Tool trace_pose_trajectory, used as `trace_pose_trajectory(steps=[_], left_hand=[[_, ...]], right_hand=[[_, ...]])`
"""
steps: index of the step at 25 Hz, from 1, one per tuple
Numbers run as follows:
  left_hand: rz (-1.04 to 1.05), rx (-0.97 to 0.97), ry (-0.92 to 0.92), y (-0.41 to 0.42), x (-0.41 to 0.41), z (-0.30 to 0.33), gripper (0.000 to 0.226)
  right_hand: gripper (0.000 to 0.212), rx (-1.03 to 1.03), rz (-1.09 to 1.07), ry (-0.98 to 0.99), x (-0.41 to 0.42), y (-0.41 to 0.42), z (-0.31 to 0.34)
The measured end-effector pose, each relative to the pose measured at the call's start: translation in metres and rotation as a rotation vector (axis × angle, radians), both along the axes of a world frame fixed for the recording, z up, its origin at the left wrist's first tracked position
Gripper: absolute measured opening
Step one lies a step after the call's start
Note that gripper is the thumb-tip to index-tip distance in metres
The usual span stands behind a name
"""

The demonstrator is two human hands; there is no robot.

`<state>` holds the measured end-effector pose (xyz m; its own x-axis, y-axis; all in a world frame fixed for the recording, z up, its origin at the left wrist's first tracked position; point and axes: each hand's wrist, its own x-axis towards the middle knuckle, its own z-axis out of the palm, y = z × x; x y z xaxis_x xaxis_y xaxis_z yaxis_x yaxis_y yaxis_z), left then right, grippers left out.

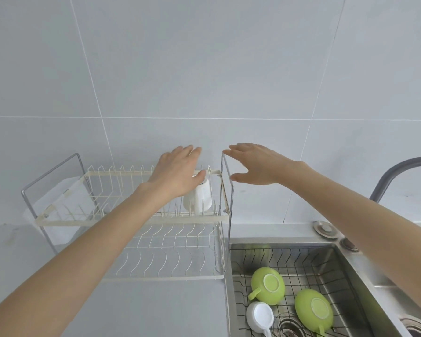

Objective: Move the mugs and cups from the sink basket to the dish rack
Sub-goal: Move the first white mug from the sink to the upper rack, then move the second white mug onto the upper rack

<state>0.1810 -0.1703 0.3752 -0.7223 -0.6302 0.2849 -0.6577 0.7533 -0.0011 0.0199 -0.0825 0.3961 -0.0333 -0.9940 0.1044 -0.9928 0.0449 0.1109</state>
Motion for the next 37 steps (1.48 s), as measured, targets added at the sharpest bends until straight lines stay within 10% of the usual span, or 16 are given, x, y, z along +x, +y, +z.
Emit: trace_pose_trajectory(steps=[15, 37], left_hand=[[-0.075, -0.012, -0.02, 0.097, -0.082, -0.022, 0.063], [0.038, 0.766, -0.246, 0.119, -0.115, -0.259, 0.068]], right_hand=[[0.07, 0.051, -0.175, -0.043, -0.08, 0.116, -0.043], [0.071, 0.462, -0.224, -0.445, -0.114, 0.12, -0.273]])
